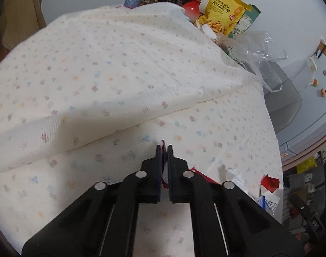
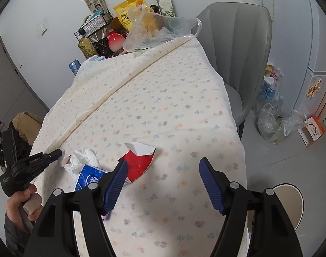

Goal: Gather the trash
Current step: 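Grasp a red-and-white paper strip with the left tool while the right tool grasps another scrap, then carry both paper scraps over the bin and open both tools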

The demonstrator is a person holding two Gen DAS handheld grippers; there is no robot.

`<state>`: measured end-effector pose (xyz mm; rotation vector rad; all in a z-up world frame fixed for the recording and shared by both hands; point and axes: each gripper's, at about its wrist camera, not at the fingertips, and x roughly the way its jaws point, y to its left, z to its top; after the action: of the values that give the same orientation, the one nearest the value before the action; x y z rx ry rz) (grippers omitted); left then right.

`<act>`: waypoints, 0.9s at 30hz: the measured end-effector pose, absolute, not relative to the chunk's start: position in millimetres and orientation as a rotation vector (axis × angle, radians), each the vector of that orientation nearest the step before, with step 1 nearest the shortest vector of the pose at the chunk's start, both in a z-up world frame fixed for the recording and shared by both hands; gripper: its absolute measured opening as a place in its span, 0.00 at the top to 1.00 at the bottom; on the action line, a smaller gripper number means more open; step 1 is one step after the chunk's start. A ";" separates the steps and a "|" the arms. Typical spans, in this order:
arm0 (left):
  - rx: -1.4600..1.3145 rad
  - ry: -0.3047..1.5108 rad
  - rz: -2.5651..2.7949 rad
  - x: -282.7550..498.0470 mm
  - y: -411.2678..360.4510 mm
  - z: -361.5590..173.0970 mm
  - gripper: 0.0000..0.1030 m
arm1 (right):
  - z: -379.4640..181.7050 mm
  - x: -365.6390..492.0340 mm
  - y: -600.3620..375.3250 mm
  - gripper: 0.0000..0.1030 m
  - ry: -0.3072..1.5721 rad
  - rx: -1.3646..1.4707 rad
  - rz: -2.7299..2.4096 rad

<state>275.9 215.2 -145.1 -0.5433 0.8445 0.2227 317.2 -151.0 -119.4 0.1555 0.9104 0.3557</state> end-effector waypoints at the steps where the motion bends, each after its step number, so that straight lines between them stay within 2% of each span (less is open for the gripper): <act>1: -0.541 0.837 0.218 274.8 213.8 -141.5 0.97 | -120.8 317.7 -149.9 0.29 0.913 0.149 0.358; 11: -0.508 0.775 0.215 255.5 215.0 -109.6 0.97 | -127.7 337.5 -119.8 0.29 0.939 0.125 0.397; 14: -0.501 0.766 0.225 251.5 219.0 -104.9 0.97 | -130.7 346.5 -108.8 0.33 0.955 0.112 0.407; 17: -0.504 0.763 0.226 249.4 220.8 -103.7 0.97 | -135.7 352.9 -104.8 0.55 0.981 0.121 0.421; 18: -0.506 0.762 0.224 249.0 220.3 -102.7 0.97 | -137.7 354.4 -104.3 0.68 0.995 0.122 0.426; 19: -0.506 0.761 0.221 248.9 218.9 -102.2 0.97 | -139.2 355.1 -104.1 0.73 1.009 0.120 0.432; 21: -0.510 0.755 0.201 247.6 214.4 -97.9 0.97 | -135.6 351.6 -107.4 0.79 1.009 0.130 0.458; 24: -0.494 0.742 0.167 247.0 200.2 -87.0 0.97 | -123.7 343.3 -116.8 0.96 0.991 0.149 0.475; 27: -0.475 0.728 0.137 249.8 183.7 -76.6 0.97 | -112.3 335.8 -126.7 0.96 0.964 0.155 0.468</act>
<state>249.8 183.7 -76.6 -0.4754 0.7282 0.1367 335.8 -126.7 -112.3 0.1552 0.9637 0.4679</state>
